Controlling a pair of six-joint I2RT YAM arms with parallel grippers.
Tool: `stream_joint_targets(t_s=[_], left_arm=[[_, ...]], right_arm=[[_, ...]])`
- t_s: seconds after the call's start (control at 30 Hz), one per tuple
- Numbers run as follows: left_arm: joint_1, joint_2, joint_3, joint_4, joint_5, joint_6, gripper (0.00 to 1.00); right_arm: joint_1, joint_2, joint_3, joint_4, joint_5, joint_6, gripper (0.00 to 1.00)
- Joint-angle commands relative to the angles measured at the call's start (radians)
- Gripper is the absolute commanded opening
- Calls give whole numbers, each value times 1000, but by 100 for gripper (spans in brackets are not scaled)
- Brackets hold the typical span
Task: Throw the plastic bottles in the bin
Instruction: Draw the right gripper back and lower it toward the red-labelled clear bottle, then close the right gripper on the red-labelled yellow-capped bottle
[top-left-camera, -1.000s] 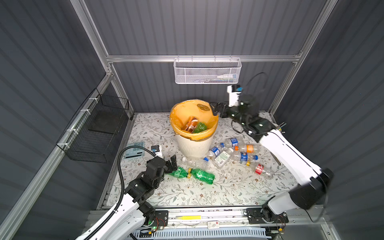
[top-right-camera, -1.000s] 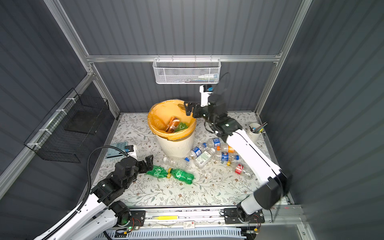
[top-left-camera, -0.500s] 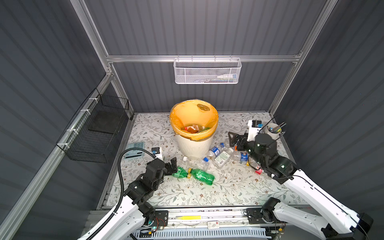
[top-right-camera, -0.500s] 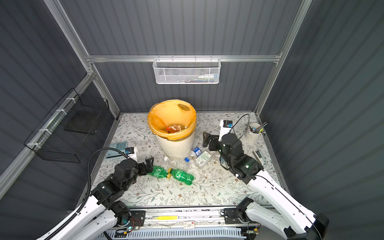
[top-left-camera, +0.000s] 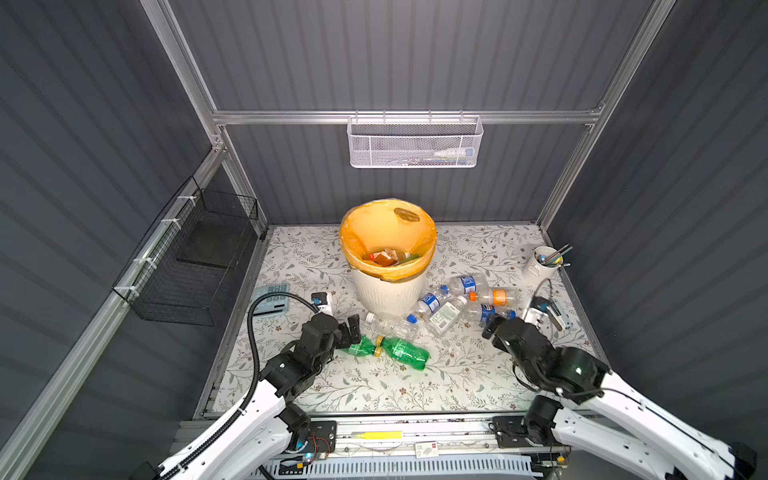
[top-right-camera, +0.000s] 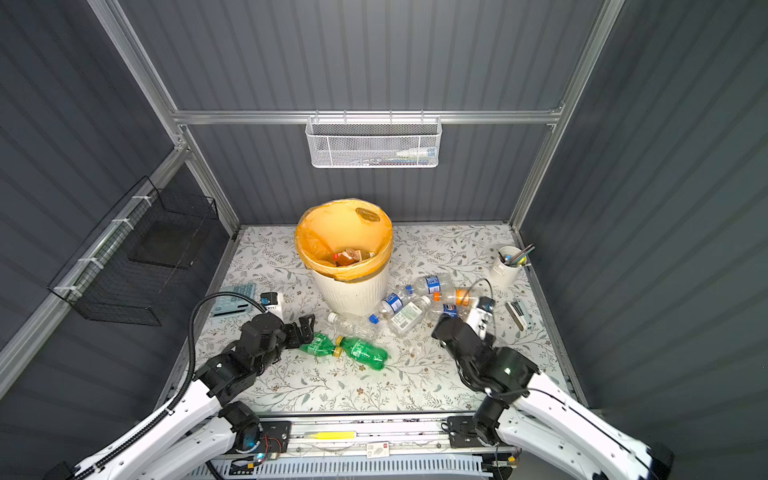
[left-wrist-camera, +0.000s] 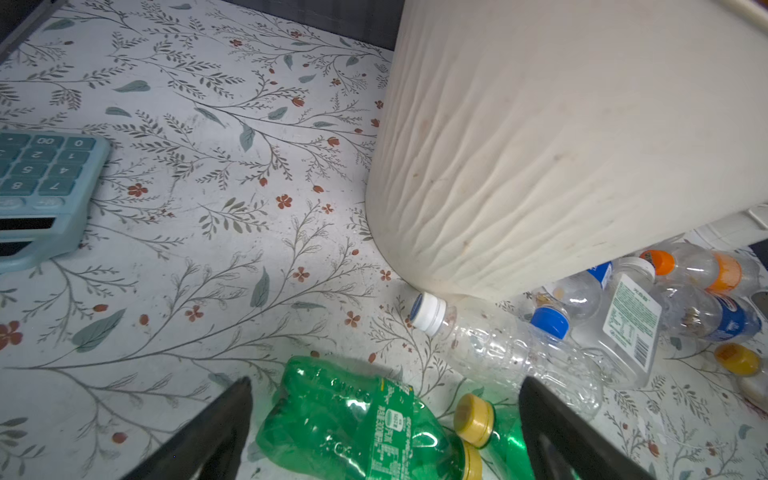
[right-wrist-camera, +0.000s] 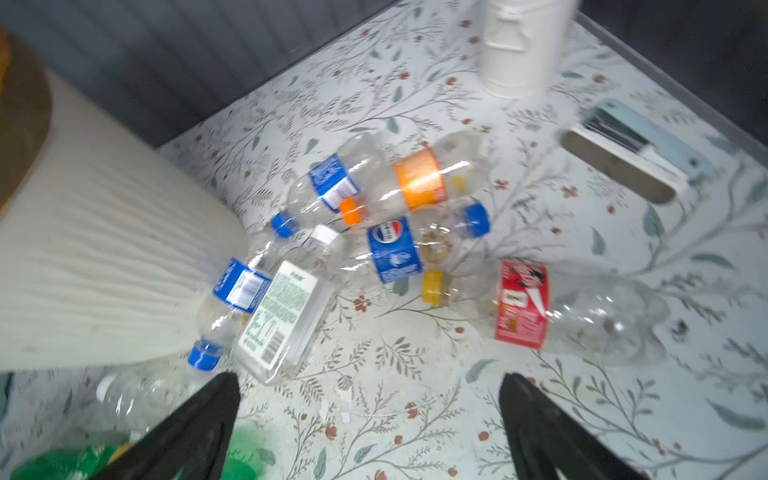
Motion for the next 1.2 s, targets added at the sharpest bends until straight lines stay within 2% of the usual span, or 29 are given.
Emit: stream_joint_targets(t_s=[0.0, 0.1, 0.2, 0.27, 0.4, 0.47, 0.57, 0.7, 0.77, 1.0, 1.17], left_arm=[[-6, 23, 0, 59, 70, 10, 100], [-5, 38, 19, 53, 65, 4, 100], [-7, 51, 28, 50, 45, 3, 100], [-7, 66, 31, 50, 38, 4, 100], [-10, 98, 35, 60, 49, 4, 100], [-12, 117, 35, 70, 55, 6, 100], [-13, 149, 38, 87, 66, 19, 100], [-12, 189, 49, 102, 81, 37, 100], [-13, 195, 50, 103, 84, 39, 100], [-14, 187, 11, 121, 93, 25, 100], [-14, 174, 9, 104, 78, 41, 100]], right_arm=[[-6, -202, -95, -147, 121, 283, 99], [-27, -374, -165, -193, 123, 344, 99], [-39, -445, -195, -281, 124, 434, 99], [-43, -451, -202, -251, 118, 397, 99], [-61, -405, -201, -255, 126, 435, 99], [-85, -393, -223, -167, 91, 373, 99], [-197, -369, -260, -49, -30, 289, 99], [-471, -326, -341, 171, -347, 156, 99], [-570, -279, -349, 230, -435, 130, 99], [-680, -116, -321, 339, -495, 77, 99], [-773, -42, -347, 375, -540, 93, 99]])
